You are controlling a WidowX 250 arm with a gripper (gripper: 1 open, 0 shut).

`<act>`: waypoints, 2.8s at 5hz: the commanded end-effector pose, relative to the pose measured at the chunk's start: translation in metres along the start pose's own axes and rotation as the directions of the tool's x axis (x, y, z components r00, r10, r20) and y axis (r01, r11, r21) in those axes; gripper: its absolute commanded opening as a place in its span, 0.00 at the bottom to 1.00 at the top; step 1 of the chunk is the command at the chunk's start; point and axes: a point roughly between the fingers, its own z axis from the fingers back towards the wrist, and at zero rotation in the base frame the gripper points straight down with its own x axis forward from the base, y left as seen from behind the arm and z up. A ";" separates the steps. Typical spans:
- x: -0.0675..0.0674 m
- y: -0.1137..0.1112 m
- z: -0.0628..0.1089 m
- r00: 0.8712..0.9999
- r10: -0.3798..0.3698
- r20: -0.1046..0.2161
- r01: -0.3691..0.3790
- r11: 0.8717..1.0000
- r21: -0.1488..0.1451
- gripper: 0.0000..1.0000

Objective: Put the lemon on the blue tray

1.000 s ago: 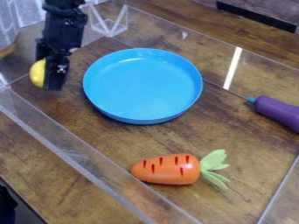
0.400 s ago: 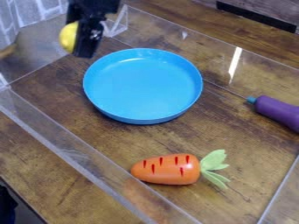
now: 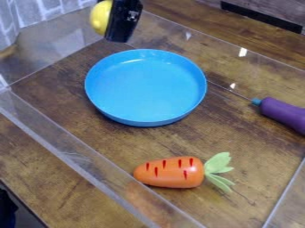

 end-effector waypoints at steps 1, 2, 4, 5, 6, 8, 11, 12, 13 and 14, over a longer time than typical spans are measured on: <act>0.001 -0.013 0.009 0.998 0.014 0.060 -0.016 0.999 0.031 0.00; 0.014 -0.023 -0.001 0.998 -0.008 0.062 0.006 1.000 0.026 0.00; 0.034 -0.036 -0.019 0.998 -0.028 0.060 0.027 1.000 0.016 0.00; 0.040 -0.039 -0.029 0.998 -0.029 0.061 0.029 1.000 0.007 0.00; 0.046 -0.039 -0.041 0.998 -0.028 0.054 0.028 1.000 0.002 0.00; 0.051 -0.034 -0.042 0.997 0.003 0.076 -0.002 1.000 -0.014 1.00; 0.047 -0.022 -0.019 0.990 0.069 0.125 -0.066 0.997 -0.027 1.00; 0.046 -0.019 -0.017 0.987 0.077 0.143 -0.073 0.997 -0.037 1.00; 0.046 -0.017 -0.014 0.983 0.087 0.161 -0.080 0.996 -0.048 1.00; 0.045 -0.016 -0.013 0.979 0.094 0.180 -0.084 0.994 -0.063 1.00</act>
